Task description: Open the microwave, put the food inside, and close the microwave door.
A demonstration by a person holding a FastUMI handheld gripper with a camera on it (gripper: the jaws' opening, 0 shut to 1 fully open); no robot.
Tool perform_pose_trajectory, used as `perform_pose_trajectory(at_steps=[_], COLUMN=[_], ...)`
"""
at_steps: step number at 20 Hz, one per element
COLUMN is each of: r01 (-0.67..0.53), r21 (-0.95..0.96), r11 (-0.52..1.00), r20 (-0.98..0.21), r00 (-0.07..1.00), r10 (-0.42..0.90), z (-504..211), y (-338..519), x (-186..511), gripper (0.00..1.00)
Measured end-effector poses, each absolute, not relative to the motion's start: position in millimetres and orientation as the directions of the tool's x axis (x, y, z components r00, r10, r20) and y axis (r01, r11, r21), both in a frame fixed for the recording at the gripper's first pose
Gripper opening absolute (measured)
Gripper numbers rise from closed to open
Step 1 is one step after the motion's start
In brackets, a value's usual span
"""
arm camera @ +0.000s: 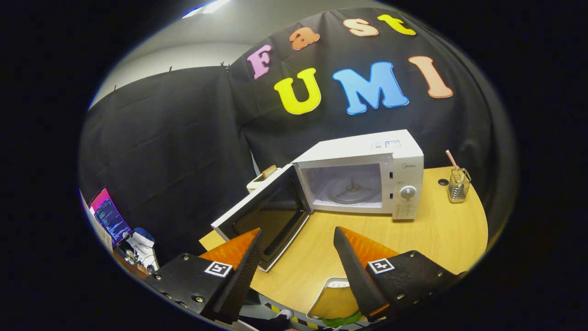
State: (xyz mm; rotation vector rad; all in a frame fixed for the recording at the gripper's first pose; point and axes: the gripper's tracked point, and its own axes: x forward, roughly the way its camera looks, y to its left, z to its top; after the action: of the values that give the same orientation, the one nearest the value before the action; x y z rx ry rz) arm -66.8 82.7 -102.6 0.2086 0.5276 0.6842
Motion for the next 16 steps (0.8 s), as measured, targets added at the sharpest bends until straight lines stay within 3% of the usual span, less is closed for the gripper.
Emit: perform_pose_trajectory(at_steps=[6, 16], r01=[-0.467, -0.373], r21=[0.399, 0.469], r11=[0.79, 0.8], r20=[-0.487, -0.639], r00=[0.622, 0.483], r10=[0.613, 0.599], z=[-154, -238], y=[42, 10], x=[-65, -88], gripper=[0.92, 0.92])
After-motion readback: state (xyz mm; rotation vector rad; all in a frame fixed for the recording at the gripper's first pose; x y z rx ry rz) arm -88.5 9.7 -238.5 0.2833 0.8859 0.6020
